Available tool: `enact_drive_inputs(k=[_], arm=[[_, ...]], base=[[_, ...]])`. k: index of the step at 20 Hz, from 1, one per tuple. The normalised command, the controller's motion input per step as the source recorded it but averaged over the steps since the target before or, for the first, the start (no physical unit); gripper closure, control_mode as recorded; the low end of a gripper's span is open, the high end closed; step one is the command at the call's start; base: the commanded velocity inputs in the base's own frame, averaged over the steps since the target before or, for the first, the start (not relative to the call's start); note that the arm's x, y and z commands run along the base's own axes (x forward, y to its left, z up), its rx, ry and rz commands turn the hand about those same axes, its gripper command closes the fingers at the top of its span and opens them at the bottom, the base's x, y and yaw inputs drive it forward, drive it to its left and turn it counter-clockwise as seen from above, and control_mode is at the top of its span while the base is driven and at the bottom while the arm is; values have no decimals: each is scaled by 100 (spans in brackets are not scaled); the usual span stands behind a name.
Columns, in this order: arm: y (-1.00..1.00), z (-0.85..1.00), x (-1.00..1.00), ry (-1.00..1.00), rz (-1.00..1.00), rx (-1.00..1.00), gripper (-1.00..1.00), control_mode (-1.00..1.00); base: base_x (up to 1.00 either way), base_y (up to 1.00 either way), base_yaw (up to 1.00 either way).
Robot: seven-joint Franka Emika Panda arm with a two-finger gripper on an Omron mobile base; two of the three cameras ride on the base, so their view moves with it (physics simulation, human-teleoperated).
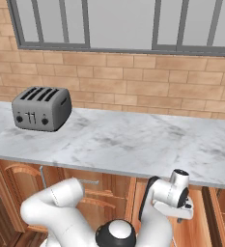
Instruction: Take a straw from the drawer in front and place it inside the glass cup on the dining counter.
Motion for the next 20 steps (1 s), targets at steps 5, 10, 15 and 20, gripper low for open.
enact_drive_inputs(k=[5, 10, 15, 20], arm=[[0, -1, 0, -3, 0, 0, -100, -100], [0, -8, 0, -9, 0, 0, -100, -100], [0, -11, 0, -1, 0, 0, -100, -100], [0, -18, 0, 1, 0, 0, -100, -100]], base=[[0, 0, 0], [0, 0, 0], [0, 0, 0], [0, 0, 0]])
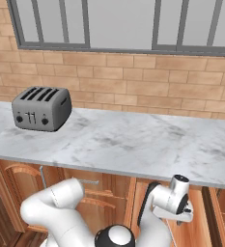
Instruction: Take a straw from the drawer in front and place it inside the glass cup on the dining counter.
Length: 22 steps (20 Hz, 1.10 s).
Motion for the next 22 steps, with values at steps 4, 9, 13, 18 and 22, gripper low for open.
enact_drive_inputs(k=[4, 9, 13, 18, 22], arm=[[0, -5, 0, 6, 0, -1, -100, -100], [0, 0, 0, 2, 0, 0, -100, -100], [0, -2, 0, 2, 0, 0, -100, -100], [0, -5, 0, 2, 0, 0, -100, -100], [0, -13, 0, 3, 0, -1, -100, -100]], base=[[0, 0, 0], [0, 0, 0], [0, 0, 0], [0, 0, 0], [0, 0, 0]])
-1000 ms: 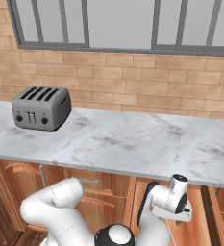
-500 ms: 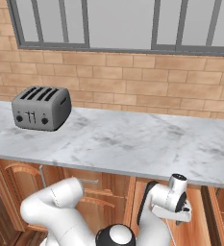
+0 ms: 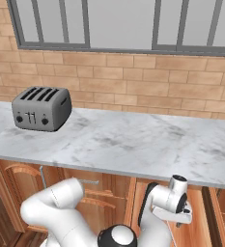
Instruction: Take a straw from the drawer in front and place it inside the glass cup on the dining counter.
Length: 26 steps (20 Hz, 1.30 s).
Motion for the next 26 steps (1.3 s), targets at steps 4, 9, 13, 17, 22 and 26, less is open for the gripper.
enact_drive_inputs(k=[4, 9, 13, 17, 22, 26], arm=[[0, -12, 0, 3, 0, 0, -100, -100], [0, -7, 0, 2, 0, 0, -100, -100], [0, -6, 0, 1, 0, 0, -100, -100], [0, -1, 0, 0, 0, 0, 100, -100], [0, 0, 0, 0, 0, 0, 100, -100], [0, 0, 0, 0, 0, 0, 100, -100]], base=[[0, 0, 0], [0, 0, 0], [0, 0, 0], [0, 0, 0], [0, 0, 0], [0, 0, 0]])
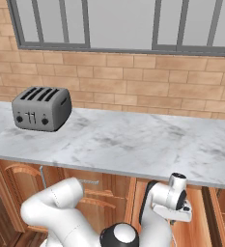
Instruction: Take a straw from the drawer in front and place it inside the glass cup on the dining counter.
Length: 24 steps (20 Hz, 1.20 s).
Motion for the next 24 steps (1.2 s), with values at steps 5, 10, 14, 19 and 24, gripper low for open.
enact_drive_inputs(k=[5, 10, 14, 19, 24], arm=[[0, 0, 0, 0, 0, 0, 100, -100], [0, 0, 0, 0, 0, 0, 100, -100], [0, 0, 0, 0, 0, 0, 100, -100], [0, 0, 0, 0, 0, 0, 100, -100], [0, 7, 0, -6, 0, 0, 100, -100]], base=[[0, 0, 0], [0, 0, 0], [0, 0, 0], [0, 0, 0], [0, 0, 0]])
